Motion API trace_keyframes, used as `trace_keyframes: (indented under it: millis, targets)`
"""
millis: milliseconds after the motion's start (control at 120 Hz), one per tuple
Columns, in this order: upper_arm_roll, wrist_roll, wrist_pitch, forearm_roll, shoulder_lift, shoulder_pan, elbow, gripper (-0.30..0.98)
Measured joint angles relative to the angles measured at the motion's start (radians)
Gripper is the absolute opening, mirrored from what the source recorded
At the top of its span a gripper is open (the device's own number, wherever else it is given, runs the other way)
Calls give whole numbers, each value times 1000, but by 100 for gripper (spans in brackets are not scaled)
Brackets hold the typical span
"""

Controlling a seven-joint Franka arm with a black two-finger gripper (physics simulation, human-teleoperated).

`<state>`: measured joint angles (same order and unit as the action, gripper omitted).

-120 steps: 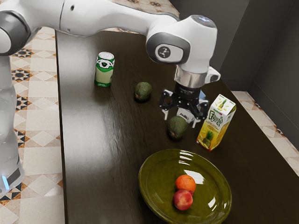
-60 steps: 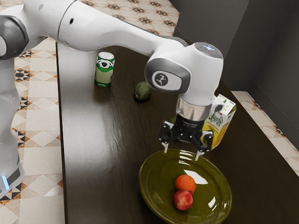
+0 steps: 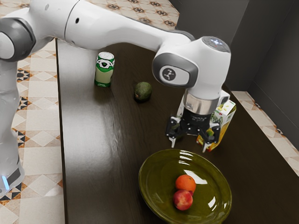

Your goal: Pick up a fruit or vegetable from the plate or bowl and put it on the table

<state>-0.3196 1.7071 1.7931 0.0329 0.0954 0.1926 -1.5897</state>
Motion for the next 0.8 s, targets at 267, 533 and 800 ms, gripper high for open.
trace_keyframes:
  millis: [267,533,800]
  targets:
    - [1,37,32,-1,42,-11,-80,69]
    - [-1,60,115,-6,70,11,-127,69]
    - [2,76,143,1,123,43,-55,69]
